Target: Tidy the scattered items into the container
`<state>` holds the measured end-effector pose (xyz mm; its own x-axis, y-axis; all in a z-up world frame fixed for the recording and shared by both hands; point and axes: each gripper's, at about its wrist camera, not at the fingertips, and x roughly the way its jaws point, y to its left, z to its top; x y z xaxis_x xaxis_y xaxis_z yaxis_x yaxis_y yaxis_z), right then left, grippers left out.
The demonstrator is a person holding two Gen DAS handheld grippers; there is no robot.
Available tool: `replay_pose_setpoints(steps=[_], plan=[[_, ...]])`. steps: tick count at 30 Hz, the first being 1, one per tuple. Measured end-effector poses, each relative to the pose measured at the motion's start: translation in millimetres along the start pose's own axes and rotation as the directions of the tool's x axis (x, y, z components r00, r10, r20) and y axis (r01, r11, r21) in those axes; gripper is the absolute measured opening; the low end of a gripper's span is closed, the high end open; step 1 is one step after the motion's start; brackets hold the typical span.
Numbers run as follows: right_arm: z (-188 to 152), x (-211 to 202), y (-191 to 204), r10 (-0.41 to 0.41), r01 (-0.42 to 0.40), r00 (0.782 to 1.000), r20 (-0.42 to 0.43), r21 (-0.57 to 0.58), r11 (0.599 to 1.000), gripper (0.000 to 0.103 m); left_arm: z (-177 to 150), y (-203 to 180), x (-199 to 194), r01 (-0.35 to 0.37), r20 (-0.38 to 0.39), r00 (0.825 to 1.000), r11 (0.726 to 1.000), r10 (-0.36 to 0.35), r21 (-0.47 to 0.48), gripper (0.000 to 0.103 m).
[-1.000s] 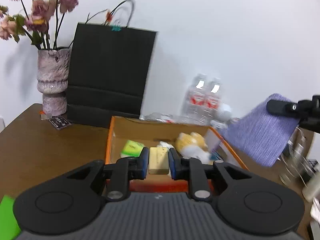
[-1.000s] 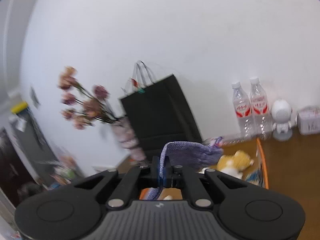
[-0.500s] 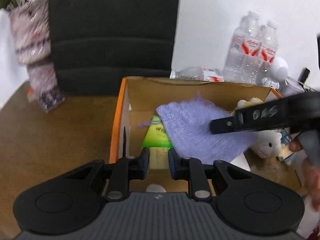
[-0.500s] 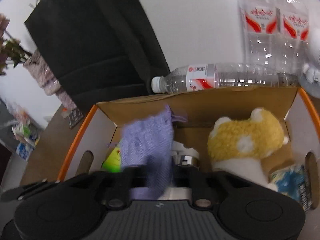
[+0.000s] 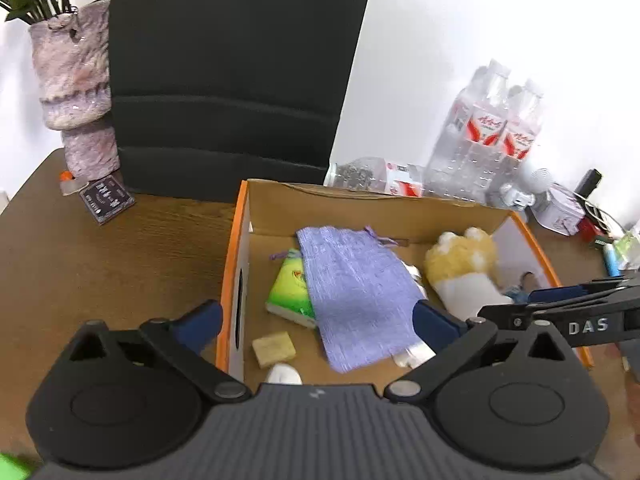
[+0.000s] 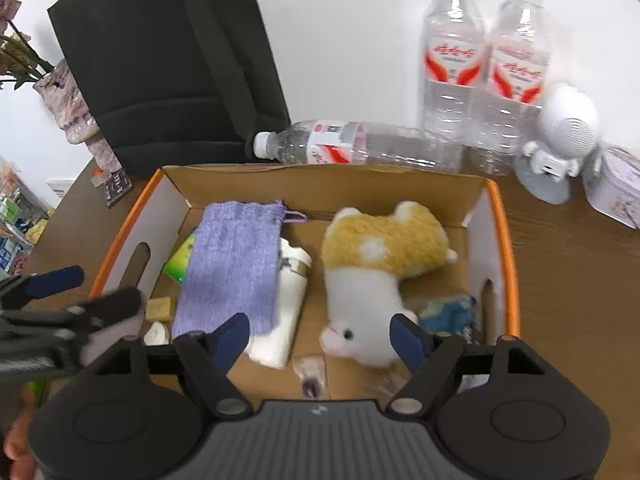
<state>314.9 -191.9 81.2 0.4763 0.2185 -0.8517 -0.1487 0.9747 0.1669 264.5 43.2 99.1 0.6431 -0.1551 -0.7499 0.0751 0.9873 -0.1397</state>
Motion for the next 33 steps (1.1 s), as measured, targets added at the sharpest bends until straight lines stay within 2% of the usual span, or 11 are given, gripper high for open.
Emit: replay_pose_setpoints(steps=[5, 9, 12, 14, 16, 19, 21, 24, 26, 30, 33], plan=[[-11.3, -31.0, -7.9, -0.025, 0.025, 1.000, 0.006, 0.033, 0.999, 0.078, -8.6, -13.6, -24.0, -0.086, -0.019, 0.996, 0.996, 0.087, 0.029, 0.103], [-36.2, -69.0, -12.7, 0.013, -0.015, 0.997, 0.077, 0.026, 1.000, 0.083, -23.0, -27.8, -43.9, -0.080, -0.009, 0.997, 0.995, 0.081, 0.067, 0.103], [-65.0, -105.7, -14.1, -0.009, 0.005, 0.986, 0.166, 0.027, 1.000, 0.083, -46.9, -36.1, -72.5, -0.091, 0.108, 0.991, 0.994, 0.083, 0.066, 0.103], [-96.8, -127.6, -8.8, -0.002, 0.006, 0.962, 0.274, -0.014, 1.000, 0.086, -81.1, -38.4, -93.4, -0.083, 0.266, 0.962, 0.996, 0.069, 0.043, 0.103], [-134.1, -139.1, -5.4, -0.003, 0.029, 0.922, 0.387, -0.060, 0.998, 0.086, -116.9, -41.6, -102.5, -0.093, 0.348, 0.934, 0.995, 0.075, 0.036, 0.103], [-196.2, -141.2, 0.8, -0.058, 0.099, 0.883, 0.466, -0.063, 0.993, 0.086, -170.9, -45.8, -105.4, -0.136, 0.355, 0.928, 0.990, 0.110, 0.047, 0.103], [-236.7, -138.1, 3.6, -0.029, 0.074, 0.874, 0.486, -0.075, 0.994, 0.086, -208.6, -46.9, -103.8, -0.140, 0.362, 0.925, 0.989, 0.113, 0.049, 0.103], [-278.5, -127.9, 3.1, 0.019, 0.020, 0.871, 0.492, -0.075, 0.997, 0.086, -242.0, -48.5, -89.0, -0.122, 0.256, 0.962, 0.989, 0.097, 0.087, 0.103], [-293.2, -122.2, 3.5, -0.005, 0.029, 0.876, 0.482, -0.042, 0.999, 0.086, -255.9, -50.4, -82.3, -0.129, 0.211, 0.972, 0.985, 0.103, 0.115, 0.103], [-307.4, -115.5, 7.4, -0.024, 0.057, 0.875, 0.484, -0.054, 0.997, 0.087, -269.6, -50.7, -77.0, -0.182, 0.234, 0.961, 0.975, 0.149, 0.125, 0.103], [-313.3, -111.2, 12.4, -0.041, 0.085, 0.863, 0.504, -0.065, 0.994, 0.087, -270.5, -48.2, -80.2, -0.145, 0.251, 0.961, 0.983, 0.113, 0.116, 0.103]])
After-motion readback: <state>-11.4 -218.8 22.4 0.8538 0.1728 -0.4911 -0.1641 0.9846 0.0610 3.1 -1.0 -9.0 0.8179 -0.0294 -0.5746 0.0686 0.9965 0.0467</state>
